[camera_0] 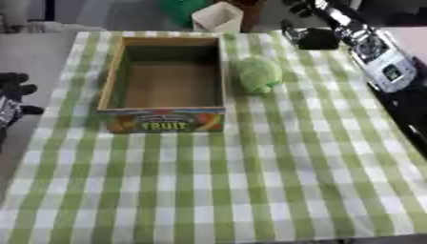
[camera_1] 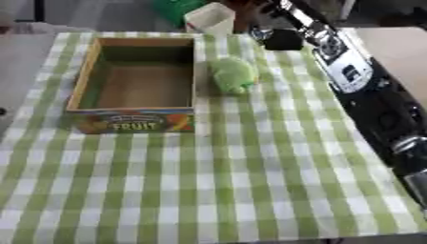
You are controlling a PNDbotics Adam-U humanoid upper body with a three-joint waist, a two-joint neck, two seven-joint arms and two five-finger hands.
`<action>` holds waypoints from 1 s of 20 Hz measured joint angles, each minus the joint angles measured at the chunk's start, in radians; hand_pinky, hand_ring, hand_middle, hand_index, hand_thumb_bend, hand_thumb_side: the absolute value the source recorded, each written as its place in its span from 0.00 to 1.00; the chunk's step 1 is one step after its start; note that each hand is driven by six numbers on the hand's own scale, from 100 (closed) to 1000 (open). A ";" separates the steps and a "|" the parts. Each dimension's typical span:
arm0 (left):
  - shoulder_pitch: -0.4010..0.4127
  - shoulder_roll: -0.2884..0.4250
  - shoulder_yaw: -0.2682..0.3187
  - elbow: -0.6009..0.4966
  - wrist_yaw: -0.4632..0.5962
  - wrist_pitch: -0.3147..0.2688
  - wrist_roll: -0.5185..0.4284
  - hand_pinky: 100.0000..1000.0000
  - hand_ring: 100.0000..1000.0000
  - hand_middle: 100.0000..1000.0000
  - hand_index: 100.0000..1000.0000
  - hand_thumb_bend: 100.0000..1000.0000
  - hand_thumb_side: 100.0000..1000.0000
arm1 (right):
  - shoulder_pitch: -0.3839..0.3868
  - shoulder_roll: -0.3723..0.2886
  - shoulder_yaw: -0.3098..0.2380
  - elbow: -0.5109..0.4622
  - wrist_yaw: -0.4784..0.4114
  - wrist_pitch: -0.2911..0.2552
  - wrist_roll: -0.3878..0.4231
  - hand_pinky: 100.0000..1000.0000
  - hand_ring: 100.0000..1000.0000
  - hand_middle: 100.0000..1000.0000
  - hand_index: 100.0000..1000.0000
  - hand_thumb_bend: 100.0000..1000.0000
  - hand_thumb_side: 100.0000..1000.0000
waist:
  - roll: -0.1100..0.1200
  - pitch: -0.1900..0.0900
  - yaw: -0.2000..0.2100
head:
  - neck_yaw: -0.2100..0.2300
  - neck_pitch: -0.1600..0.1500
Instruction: Pick up objects on the table and place them in the box.
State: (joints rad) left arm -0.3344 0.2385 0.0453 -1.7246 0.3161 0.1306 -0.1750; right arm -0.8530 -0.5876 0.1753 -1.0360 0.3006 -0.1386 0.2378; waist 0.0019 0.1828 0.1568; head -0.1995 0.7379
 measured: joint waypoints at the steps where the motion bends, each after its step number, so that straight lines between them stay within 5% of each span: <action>1: 0.000 0.000 0.000 0.000 0.000 0.000 -0.001 0.56 0.76 0.70 0.68 0.12 0.12 | -0.012 0.011 -0.009 0.029 0.017 0.002 0.016 0.90 0.89 0.86 0.90 0.00 0.36 | 0.001 -0.001 0.002 | -0.002 0.000; 12: 0.000 0.000 -0.006 0.000 0.001 -0.001 -0.007 0.56 0.76 0.70 0.68 0.12 0.12 | -0.083 0.089 -0.049 0.333 0.218 -0.032 -0.003 0.96 0.93 0.89 0.92 0.01 0.45 | 0.010 -0.004 0.017 | -0.028 -0.005; 20: 0.000 0.000 -0.007 0.000 0.001 -0.002 -0.008 0.56 0.76 0.70 0.68 0.12 0.12 | -0.096 0.137 -0.107 0.375 0.430 -0.102 -0.021 0.96 0.93 0.89 0.93 0.05 0.53 | 0.014 -0.004 0.019 | -0.040 -0.010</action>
State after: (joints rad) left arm -0.3342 0.2384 0.0384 -1.7242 0.3173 0.1286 -0.1828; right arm -0.9487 -0.4502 0.0685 -0.6607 0.7310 -0.2403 0.2168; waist 0.0157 0.1785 0.1760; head -0.2400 0.7281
